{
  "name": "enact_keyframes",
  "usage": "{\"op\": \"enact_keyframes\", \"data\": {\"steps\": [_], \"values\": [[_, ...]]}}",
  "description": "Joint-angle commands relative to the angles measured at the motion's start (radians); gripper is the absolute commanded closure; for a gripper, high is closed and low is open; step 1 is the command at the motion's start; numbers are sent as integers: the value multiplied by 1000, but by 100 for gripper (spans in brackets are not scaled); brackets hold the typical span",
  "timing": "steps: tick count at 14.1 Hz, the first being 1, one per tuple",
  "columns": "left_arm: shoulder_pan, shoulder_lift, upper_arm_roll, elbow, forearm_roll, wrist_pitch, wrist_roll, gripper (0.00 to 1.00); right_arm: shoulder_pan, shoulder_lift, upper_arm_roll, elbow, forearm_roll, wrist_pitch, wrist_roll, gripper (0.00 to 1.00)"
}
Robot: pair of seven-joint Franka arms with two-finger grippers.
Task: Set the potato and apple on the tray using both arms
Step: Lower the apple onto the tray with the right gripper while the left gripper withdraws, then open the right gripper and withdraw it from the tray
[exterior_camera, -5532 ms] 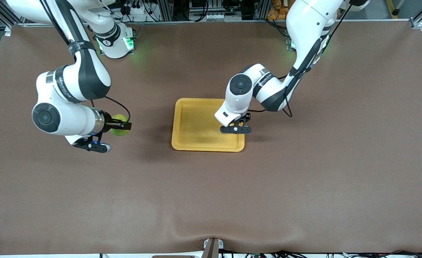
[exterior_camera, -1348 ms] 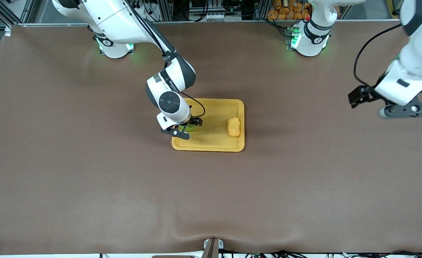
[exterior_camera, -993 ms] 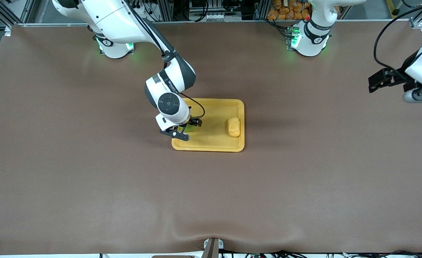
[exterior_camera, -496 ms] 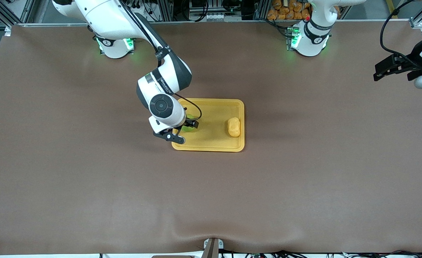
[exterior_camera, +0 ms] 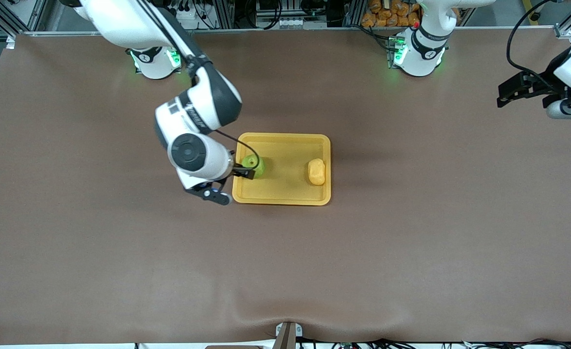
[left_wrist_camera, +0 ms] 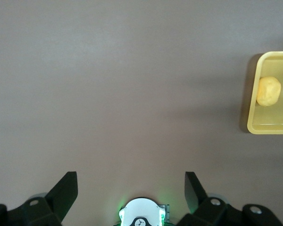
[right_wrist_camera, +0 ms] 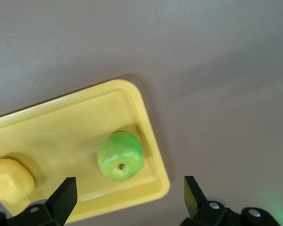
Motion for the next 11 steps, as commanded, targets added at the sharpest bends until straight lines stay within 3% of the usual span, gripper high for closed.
{"op": "enact_keyframes", "data": {"steps": [1, 6, 11], "values": [[7, -44, -2, -19, -16, -11, 0, 0, -65, -1, 13, 95, 9, -108, -81, 0], [7, -45, -2, -17, -16, -8, 0, 0, -172, -7, 11, 198, 6, -246, -88, 0], [4, -47, -8, -17, -15, -1, 2, 0, -263, -79, 11, 204, -21, -256, -217, 0]]}}
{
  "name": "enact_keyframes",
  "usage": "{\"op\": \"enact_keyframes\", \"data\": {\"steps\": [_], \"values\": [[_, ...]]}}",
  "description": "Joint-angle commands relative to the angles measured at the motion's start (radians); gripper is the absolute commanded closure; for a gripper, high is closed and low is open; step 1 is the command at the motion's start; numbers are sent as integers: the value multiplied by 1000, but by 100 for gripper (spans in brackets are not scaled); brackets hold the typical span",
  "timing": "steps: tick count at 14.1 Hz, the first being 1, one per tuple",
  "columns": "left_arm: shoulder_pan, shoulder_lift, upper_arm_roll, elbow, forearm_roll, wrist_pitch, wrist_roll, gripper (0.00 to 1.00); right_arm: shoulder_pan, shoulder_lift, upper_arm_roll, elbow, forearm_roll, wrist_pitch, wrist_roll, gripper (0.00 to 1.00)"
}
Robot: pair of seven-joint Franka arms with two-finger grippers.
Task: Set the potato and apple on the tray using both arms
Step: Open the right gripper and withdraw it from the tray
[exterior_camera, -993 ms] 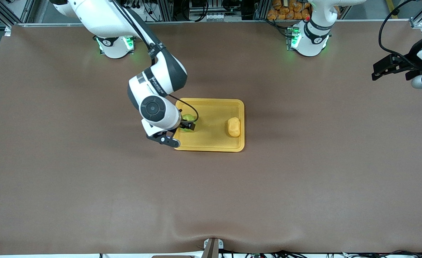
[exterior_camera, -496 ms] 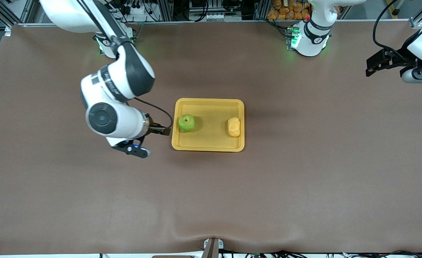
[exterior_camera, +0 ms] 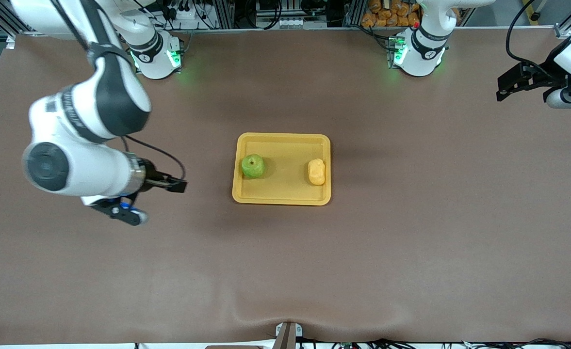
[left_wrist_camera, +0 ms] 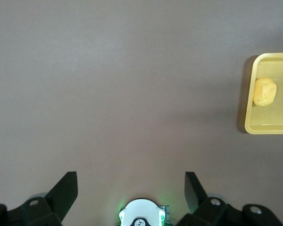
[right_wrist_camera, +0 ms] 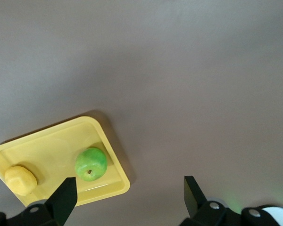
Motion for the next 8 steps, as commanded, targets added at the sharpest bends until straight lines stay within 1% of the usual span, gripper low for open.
{"op": "enact_keyframes", "data": {"steps": [1, 3, 6, 8], "values": [[3, -22, -7, -17, -15, 0, 3, 0, -27, -49, 16, -3, -44, -14, -97, 0], [3, -22, -7, -17, -15, 2, 3, 0, -27, -62, 18, -3, -102, -14, -137, 0], [3, -22, -7, -18, -15, 5, 3, 0, -30, -95, 15, -3, -140, -13, -195, 0], [3, -22, -7, -18, -15, 5, 3, 0, -30, -118, 16, -3, -208, -11, -273, 0]]}}
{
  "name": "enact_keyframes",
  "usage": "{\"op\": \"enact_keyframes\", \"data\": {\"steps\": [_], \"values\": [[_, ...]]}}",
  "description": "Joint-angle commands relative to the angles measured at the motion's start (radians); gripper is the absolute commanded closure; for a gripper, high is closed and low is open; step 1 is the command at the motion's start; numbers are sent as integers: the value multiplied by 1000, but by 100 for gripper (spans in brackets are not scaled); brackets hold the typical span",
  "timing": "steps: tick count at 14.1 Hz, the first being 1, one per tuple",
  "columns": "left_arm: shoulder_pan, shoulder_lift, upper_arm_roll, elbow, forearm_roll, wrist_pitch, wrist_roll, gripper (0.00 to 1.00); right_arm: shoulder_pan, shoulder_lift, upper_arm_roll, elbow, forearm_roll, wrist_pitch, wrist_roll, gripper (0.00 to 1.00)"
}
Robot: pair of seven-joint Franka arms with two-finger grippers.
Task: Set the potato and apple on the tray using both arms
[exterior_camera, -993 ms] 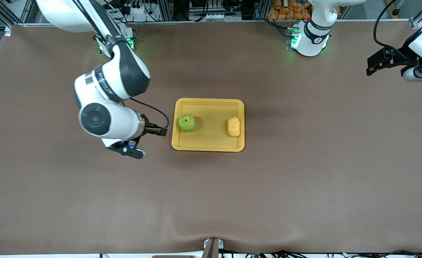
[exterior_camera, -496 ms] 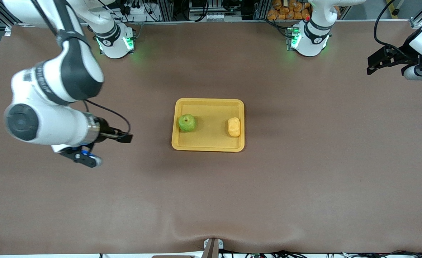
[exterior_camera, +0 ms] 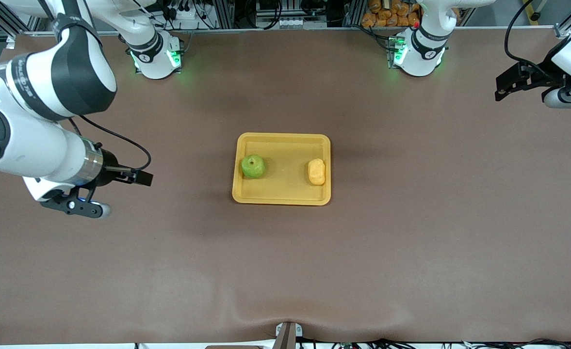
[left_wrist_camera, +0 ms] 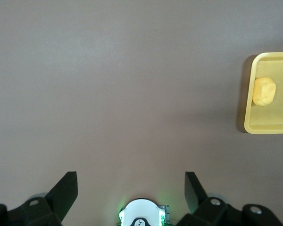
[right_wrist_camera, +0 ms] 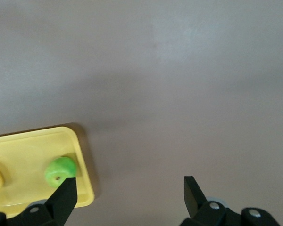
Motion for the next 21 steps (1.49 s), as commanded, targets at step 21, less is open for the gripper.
{"op": "enact_keyframes", "data": {"steps": [21], "values": [[1, -31, -4, -24, -18, 4, 17, 0, -281, -403, 10, -286, -11, 7, -345, 0]]}}
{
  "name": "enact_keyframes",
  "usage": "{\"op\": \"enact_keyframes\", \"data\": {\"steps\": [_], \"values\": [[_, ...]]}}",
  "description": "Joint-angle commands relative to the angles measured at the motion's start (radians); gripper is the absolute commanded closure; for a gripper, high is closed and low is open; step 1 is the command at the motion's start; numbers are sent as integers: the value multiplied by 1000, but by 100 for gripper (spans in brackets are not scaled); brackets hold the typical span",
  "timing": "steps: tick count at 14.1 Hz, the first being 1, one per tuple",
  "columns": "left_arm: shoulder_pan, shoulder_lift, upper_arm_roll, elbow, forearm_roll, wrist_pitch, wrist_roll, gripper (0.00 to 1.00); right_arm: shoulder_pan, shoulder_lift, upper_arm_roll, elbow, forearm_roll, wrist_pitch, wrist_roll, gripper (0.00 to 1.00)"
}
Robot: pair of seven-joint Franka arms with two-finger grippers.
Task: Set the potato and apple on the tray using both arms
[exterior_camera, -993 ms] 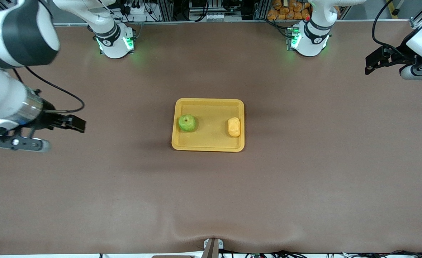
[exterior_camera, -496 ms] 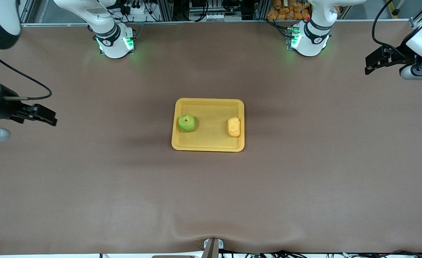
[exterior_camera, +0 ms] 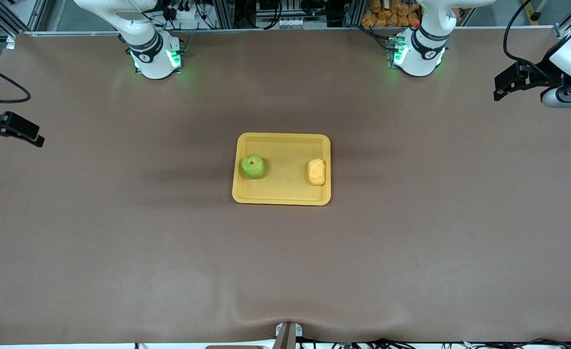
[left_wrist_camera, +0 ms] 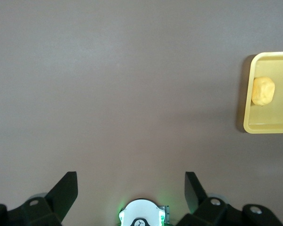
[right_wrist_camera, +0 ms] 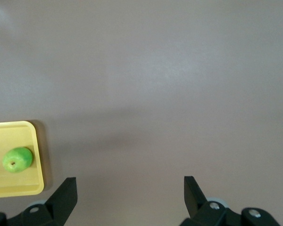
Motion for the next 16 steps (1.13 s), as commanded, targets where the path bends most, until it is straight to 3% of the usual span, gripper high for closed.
{"op": "enact_keyframes", "data": {"steps": [1, 7, 16], "values": [[3, -30, 0, -24, -18, 2, 16, 0, -36, -87, 16, -118, 20, 28, -28, 0], [5, -30, 0, -19, -18, -15, 12, 0, -27, -165, 20, -232, 20, 68, -30, 0], [6, -26, 1, -10, -21, -23, -24, 0, -50, -165, 17, -235, 19, 88, -106, 0]]}}
